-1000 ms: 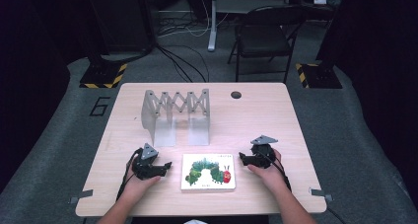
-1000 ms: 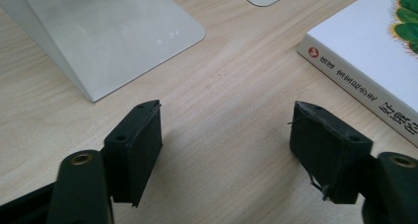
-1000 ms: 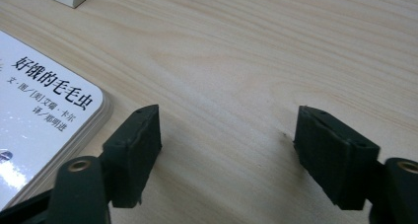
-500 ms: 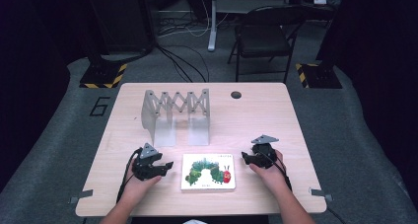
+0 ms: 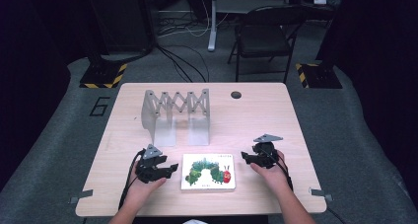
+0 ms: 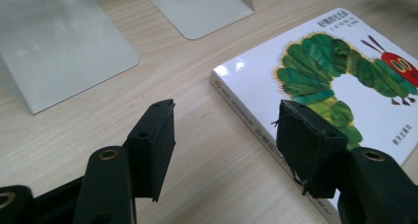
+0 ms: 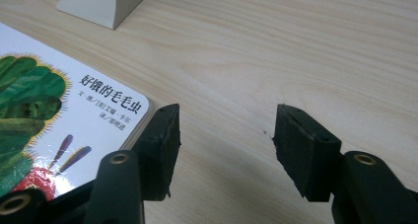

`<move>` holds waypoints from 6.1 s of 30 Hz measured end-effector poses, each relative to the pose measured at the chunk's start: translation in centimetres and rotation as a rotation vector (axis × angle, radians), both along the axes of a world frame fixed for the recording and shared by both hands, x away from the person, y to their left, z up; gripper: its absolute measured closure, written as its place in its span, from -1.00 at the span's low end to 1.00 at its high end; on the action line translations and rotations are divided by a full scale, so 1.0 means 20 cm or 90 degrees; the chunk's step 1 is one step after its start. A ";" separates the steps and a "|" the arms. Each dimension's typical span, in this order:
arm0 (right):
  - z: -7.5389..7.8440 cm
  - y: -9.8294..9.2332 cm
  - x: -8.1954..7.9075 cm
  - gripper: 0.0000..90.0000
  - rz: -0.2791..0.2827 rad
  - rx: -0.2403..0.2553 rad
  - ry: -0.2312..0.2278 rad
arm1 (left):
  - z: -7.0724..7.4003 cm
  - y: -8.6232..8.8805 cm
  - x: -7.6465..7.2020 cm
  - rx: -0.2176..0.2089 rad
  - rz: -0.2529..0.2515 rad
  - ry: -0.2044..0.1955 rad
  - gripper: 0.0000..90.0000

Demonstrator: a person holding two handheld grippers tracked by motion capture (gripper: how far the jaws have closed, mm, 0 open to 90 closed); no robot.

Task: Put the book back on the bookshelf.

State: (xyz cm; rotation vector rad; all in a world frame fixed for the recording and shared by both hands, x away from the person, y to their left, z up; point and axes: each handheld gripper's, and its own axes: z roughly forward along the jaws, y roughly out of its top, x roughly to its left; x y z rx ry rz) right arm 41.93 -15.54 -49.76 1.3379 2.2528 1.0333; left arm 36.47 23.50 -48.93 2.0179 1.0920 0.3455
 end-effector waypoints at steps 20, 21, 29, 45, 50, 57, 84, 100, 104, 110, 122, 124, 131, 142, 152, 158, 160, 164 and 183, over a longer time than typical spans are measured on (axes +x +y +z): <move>0.02 0.08 0.02 0.03 0.042 0.030 0.021 | -0.04 -0.11 -0.13 0.052 -0.106 -0.009 -0.18; 0.02 0.08 0.02 0.03 0.043 0.028 0.021 | -0.05 -0.11 -0.13 0.050 -0.108 -0.009 -0.18; 0.03 0.11 0.02 0.03 0.054 0.036 0.029 | -0.06 -0.14 -0.16 0.051 -0.124 0.004 -0.18; 0.02 0.19 0.03 0.04 0.096 0.044 0.053 | -0.11 -0.19 -0.20 0.046 -0.137 0.019 -0.21; 0.01 0.21 0.03 0.04 0.101 0.047 0.059 | -0.13 -0.20 -0.20 0.061 -0.132 0.016 -0.21; 0.01 0.21 0.04 0.04 0.095 0.051 0.069 | -0.14 -0.21 -0.20 0.065 -0.134 0.016 -0.23; -0.03 0.24 0.07 0.06 0.085 0.060 0.121 | -0.16 -0.26 -0.21 0.076 -0.131 -0.001 -0.33; -0.05 0.24 0.08 0.07 0.075 0.062 0.132 | -0.17 -0.28 -0.23 0.096 -0.132 -0.019 -0.45; -0.05 0.24 0.08 0.07 0.069 0.061 0.133 | -0.18 -0.29 -0.24 0.097 -0.119 -0.026 -0.46; -0.05 0.24 0.08 0.08 0.064 0.061 0.135 | -0.18 -0.29 -0.23 0.092 -0.119 -0.028 -0.47; -0.01 0.23 0.07 0.09 0.054 0.077 0.137 | -0.18 -0.29 -0.23 0.100 -0.125 -0.022 -0.51; -0.01 0.24 0.07 0.10 0.053 0.078 0.135 | -0.18 -0.29 -0.23 0.100 -0.123 -0.022 -0.52; 0.02 0.23 0.06 0.11 0.066 0.070 0.120 | -0.19 -0.30 -0.24 0.093 -0.104 -0.026 -0.56; 0.07 0.22 0.03 0.11 0.065 0.104 0.111 | -0.19 -0.31 -0.23 0.097 -0.101 -0.021 -0.64; 0.12 0.22 0.00 0.12 0.076 0.116 0.092 | -0.18 -0.32 -0.24 0.104 -0.081 -0.014 -0.70; 0.13 0.24 -0.01 0.14 0.087 0.118 0.082 | -0.18 -0.32 -0.23 0.113 -0.064 -0.006 -0.79; 0.13 0.24 -0.02 0.14 0.088 0.116 0.083 | -0.18 -0.32 -0.23 0.115 -0.063 -0.002 -0.80; 0.14 0.25 -0.02 0.14 0.093 0.118 0.079 | -0.18 -0.32 -0.24 0.116 -0.055 -0.003 -0.82; 0.13 0.25 -0.02 0.16 0.100 0.121 0.084 | -0.16 -0.33 -0.25 0.147 -0.057 -0.028 -0.76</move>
